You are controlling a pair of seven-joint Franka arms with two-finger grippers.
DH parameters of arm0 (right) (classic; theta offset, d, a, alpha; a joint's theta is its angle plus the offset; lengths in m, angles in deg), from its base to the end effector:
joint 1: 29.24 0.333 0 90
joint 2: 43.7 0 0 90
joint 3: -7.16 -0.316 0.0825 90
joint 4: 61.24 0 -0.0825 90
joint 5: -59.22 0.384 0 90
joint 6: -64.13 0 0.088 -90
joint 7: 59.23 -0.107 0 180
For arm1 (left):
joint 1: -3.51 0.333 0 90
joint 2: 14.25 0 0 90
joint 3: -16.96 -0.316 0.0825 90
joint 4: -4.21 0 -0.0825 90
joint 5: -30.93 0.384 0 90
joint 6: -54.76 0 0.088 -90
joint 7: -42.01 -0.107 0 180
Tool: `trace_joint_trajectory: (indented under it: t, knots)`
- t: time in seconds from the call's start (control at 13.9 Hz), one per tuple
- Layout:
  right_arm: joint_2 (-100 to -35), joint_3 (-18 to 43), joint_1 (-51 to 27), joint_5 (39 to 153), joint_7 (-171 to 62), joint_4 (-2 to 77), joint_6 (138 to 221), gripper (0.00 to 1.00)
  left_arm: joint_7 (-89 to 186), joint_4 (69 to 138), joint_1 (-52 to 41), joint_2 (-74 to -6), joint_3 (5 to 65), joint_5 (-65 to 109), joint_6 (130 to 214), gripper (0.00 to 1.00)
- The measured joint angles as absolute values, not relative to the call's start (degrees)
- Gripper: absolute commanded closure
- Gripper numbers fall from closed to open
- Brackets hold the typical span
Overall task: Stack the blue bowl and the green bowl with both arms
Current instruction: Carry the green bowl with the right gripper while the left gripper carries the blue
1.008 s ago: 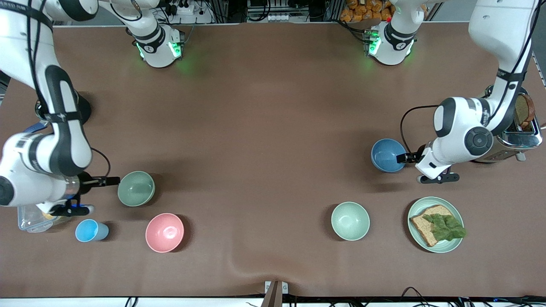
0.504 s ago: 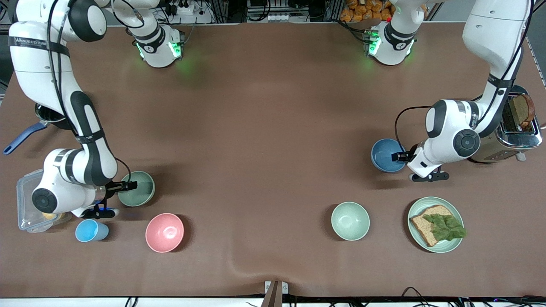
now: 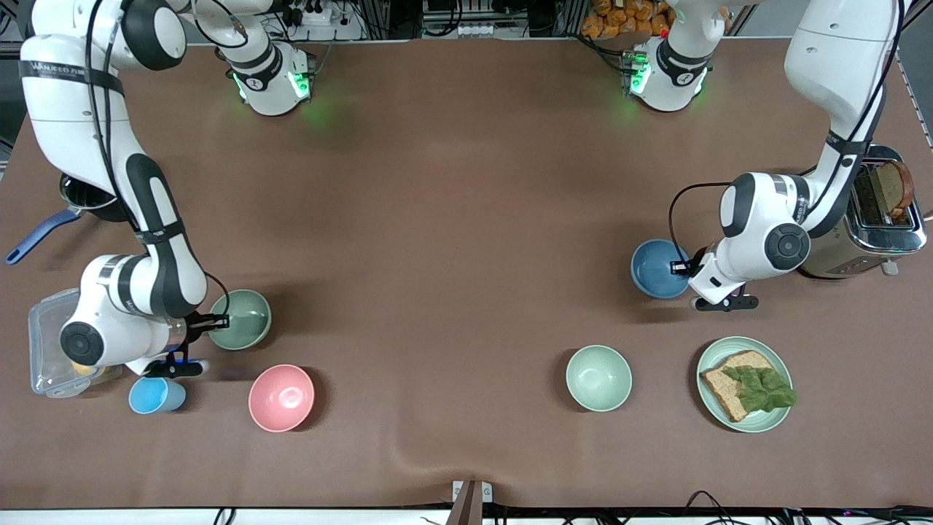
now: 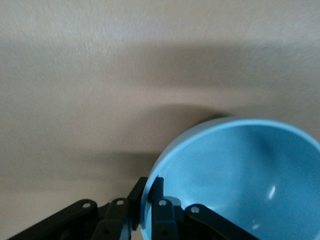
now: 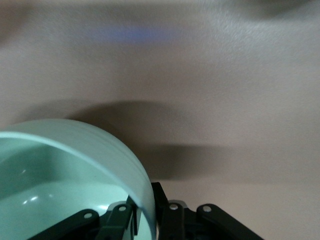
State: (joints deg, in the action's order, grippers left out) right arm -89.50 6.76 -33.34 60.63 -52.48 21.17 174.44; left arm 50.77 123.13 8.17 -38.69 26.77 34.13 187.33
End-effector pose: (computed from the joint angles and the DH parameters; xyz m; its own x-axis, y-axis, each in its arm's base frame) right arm 0.6863 -0.0434 0.1926 0.9520 0.0472 -0.3025 0.0303 -0.9977 -0.0603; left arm 0.5662 -0.0501 0.2095 0.9827 0.0287 -0.1828 0.0309 -0.9995 0.0092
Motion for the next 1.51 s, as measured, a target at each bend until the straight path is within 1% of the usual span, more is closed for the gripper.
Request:
trace_joint_trajectory:
  t: [0.29,0.58,0.72,0.86,1.08,1.37,1.51]
  knots:
    - [-87.49,5.2,-33.23,60.63,-52.41,20.83,172.02,1.0,50.89,120.12,8.17,-37.19,28.9,34.13,185.35,1.0]
    - [-84.21,-0.06,-32.97,61.59,-52.64,20.74,169.15,1.0,54.95,114.41,8.12,-35.58,32.85,34.12,177.14,1.0]
    - [-83.91,-2.52,-32.55,66.42,-52.83,20.75,168.99,1.0,57.8,111.84,8.09,-35.13,34.87,34.12,173.43,1.0]
    - [-83.93,-3.55,-30.98,71.29,-52.84,20.93,168.99,1.0,61.08,110.17,8.07,-35.1,36.92,34.11,171.08,1.0]
    - [-84.09,-3.91,-25.15,73.04,-58.04,21.28,170.18,1.0,68.16,109.2,7.89,-35.13,40.43,33.23,170.63,1.0]
    - [-84.77,-4.0,-13.35,73.2,-75.74,23.32,178.72,1.0,78.21,107.95,4.56,-35.8,42.92,32.82,170.61,1.0]
    - [-85.53,-3.9,-10.06,73.2,-81.93,24.66,181.92,1.0,81.18,107.42,1.89,-36.15,43.04,32.81,170.61,1.0]
